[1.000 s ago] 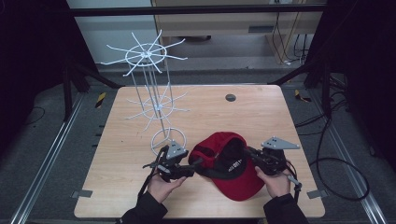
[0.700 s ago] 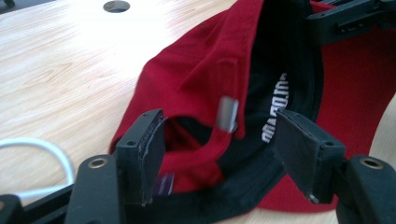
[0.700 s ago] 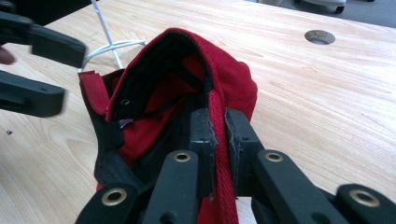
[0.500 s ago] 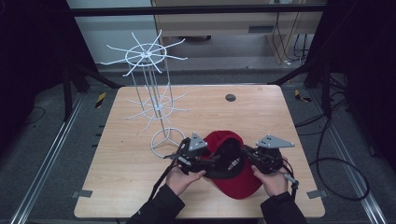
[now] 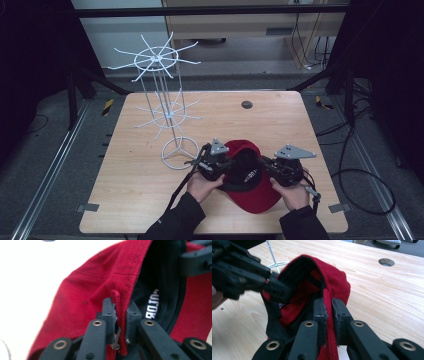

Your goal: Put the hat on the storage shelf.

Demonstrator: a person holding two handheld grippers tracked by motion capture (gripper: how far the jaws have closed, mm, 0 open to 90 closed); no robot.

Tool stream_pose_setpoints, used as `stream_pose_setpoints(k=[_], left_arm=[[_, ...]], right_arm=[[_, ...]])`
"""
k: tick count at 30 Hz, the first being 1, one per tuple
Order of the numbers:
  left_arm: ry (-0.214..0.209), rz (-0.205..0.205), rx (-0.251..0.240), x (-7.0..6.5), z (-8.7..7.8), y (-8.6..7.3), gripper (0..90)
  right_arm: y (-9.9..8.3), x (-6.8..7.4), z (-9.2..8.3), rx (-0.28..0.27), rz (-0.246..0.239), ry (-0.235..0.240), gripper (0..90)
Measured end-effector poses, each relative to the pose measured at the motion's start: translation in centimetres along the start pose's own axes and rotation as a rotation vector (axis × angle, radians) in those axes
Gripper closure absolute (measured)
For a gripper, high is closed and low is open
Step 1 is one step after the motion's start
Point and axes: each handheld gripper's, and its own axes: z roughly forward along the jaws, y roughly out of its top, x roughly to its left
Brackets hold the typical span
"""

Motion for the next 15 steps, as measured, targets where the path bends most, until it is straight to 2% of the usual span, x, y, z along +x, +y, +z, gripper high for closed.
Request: stream_pose_setpoints(k=[6, 9, 10, 12, 14, 15], left_arm=[[0.036, 0.019, -0.072, 0.4, -1.6, 1.1, 84.0], [0.046, 0.020, -0.100, 0.6, -2.2, 1.5, 84.2], [0.048, 0.018, -0.105, 0.7, -2.5, 1.8, 84.2], [0.052, 0.019, -0.116, 0.9, -2.9, 2.1, 84.2], [0.058, 0.015, -0.127, 1.0, -3.2, 2.4, 84.2], [0.057, 0.014, -0.128, 1.1, -3.3, 2.5, 84.2]], right_arm=[[-0.1, -0.2, -0.3, -0.009, 0.000, 0.010, 77.4], [-0.1, -0.4, -0.5, -0.015, 0.003, 0.027, 70.1], [-0.1, -0.5, -0.7, -0.010, 0.006, 0.037, 64.4], [-0.2, -0.5, -0.7, -0.014, 0.007, 0.040, 62.0], [-0.4, -0.6, -1.0, -0.005, 0.002, 0.057, 54.0], [-0.4, -0.6, -1.0, -0.005, 0.002, 0.057, 54.0]])
